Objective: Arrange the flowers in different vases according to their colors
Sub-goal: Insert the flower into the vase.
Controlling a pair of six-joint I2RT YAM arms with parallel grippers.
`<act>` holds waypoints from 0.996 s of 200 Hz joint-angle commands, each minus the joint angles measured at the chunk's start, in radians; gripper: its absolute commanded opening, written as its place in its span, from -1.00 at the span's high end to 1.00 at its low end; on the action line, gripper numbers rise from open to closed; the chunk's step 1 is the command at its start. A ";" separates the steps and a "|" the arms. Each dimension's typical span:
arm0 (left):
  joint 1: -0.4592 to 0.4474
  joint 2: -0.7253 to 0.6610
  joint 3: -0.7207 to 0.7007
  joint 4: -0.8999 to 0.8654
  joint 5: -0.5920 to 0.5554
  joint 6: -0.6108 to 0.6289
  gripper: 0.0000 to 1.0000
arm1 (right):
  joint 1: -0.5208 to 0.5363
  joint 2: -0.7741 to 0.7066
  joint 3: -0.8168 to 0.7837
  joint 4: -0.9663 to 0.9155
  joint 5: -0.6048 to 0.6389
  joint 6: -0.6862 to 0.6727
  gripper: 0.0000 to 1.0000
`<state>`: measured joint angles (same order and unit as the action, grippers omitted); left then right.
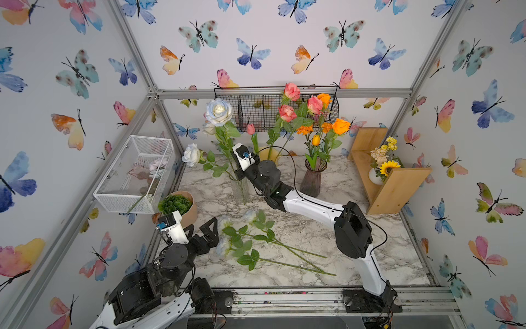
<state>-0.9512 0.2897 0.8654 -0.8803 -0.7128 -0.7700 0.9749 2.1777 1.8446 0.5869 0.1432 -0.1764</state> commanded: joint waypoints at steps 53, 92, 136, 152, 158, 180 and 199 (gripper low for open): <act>0.006 -0.006 0.000 0.006 -0.008 0.014 -0.97 | -0.001 -0.057 -0.015 -0.141 0.024 0.019 -0.27; 0.006 -0.006 -0.001 0.004 -0.008 0.014 -0.98 | 0.001 -0.181 -0.065 -0.245 -0.003 0.067 -0.28; 0.006 -0.002 -0.001 0.003 -0.010 0.013 -0.97 | 0.030 -0.336 -0.139 -0.401 -0.026 0.108 -0.28; 0.006 0.002 0.001 0.002 -0.010 0.013 -0.97 | 0.044 -0.399 -0.177 -0.475 -0.026 0.142 -0.27; 0.006 0.004 0.001 0.001 -0.010 0.013 -0.97 | 0.045 -0.429 -0.201 -0.500 -0.028 0.165 -0.27; 0.006 0.011 0.001 0.001 -0.008 0.014 -0.97 | 0.046 -0.542 -0.298 -0.617 -0.063 0.253 -0.26; 0.006 0.020 0.001 0.001 -0.007 0.013 -0.97 | 0.045 -0.615 -0.360 -0.773 -0.114 0.294 -0.24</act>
<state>-0.9501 0.2905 0.8654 -0.8803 -0.7128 -0.7696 1.0237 1.6283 1.5517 0.0574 0.1009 0.0219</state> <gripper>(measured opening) 0.987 0.626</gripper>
